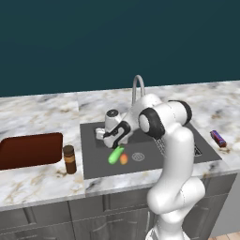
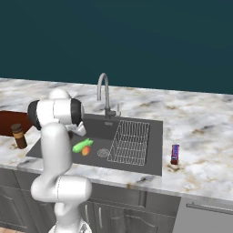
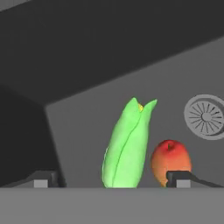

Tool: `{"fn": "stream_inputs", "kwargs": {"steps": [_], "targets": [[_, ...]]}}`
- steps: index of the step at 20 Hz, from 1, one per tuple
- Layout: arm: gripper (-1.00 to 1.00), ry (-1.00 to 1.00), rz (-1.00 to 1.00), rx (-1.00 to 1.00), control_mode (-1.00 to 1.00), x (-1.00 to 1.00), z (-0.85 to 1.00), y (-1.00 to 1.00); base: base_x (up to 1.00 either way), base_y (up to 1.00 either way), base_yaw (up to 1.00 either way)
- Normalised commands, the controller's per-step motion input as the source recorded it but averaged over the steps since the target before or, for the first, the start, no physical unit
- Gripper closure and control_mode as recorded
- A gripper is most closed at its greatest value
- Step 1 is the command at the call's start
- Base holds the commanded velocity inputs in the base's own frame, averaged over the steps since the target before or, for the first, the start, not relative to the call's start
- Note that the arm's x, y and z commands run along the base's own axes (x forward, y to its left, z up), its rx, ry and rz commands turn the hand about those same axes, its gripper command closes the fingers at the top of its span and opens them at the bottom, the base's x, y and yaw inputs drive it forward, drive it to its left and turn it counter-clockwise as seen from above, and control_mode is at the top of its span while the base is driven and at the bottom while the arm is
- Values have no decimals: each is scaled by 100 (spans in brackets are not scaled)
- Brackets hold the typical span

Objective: Pick up all produce items and place them in the sink. Turn on the sink faucet to wash them. Then turn the sink off and put them in the tray.

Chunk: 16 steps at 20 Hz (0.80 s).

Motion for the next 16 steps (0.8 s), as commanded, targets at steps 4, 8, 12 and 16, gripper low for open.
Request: {"fn": "stream_inputs", "kwargs": {"steps": [4, 8, 12, 16], "targets": [[-100, -4, 0, 0, -100, -34, 50, 0, 0, 0, 0], [-100, -12, 0, 0, -100, -48, 58, 0, 0, 0, 0], [-100, -17, 0, 0, -100, -55, 64, 0, 0, 0, 0], [-100, -18, 1, 0, -100, -59, 63, -8, 0, 0, 0]]}}
